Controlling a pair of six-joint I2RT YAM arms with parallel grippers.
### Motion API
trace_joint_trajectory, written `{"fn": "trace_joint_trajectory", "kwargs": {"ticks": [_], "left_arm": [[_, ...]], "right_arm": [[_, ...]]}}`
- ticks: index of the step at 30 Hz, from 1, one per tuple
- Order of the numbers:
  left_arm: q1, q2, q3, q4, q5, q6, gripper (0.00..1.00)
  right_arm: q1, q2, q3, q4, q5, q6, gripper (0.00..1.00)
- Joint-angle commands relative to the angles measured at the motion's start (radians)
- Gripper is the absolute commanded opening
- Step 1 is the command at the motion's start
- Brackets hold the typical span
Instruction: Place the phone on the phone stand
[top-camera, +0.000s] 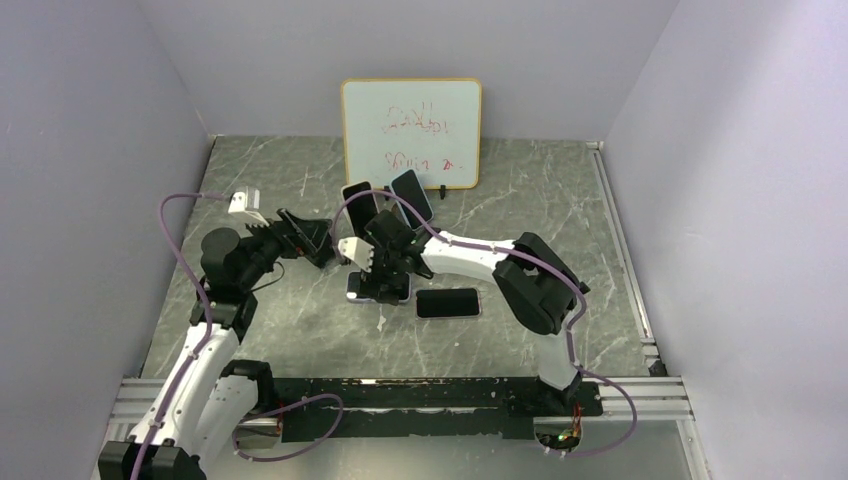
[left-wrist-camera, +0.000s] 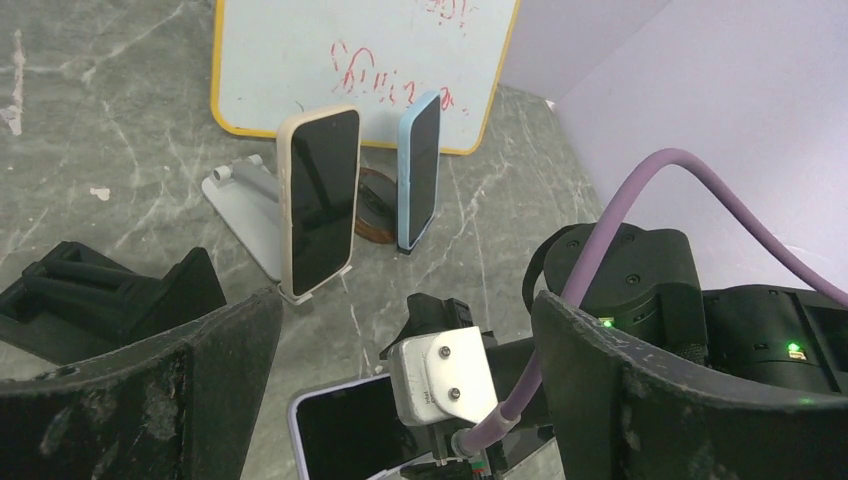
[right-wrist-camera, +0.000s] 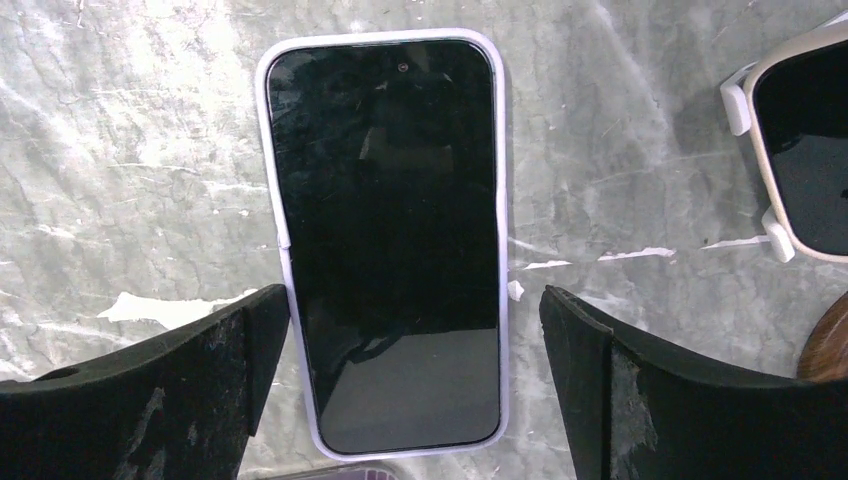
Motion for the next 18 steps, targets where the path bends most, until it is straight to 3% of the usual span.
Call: {"fn": "trace_joint_trajectory", "kwargs": {"ticks": [1, 10, 18], "left_arm": [[-0.003, -0.004, 0.005, 0.018, 0.021, 0.003, 0.98], [-0.005, -0.004, 0.008, -0.012, 0.019, 0.010, 0.98], [-0.005, 0.007, -0.005, 0.000, 0.041, -0.006, 0.98]], "right_arm": [[0.003, 0.037, 0.058, -0.029, 0.026, -0.036, 1.00], [0.000, 0.068, 0.061, -0.002, 0.006, -0.050, 1.00], [-0.010, 0.125, 0.103, -0.089, -0.049, -0.050, 1.00]]}}
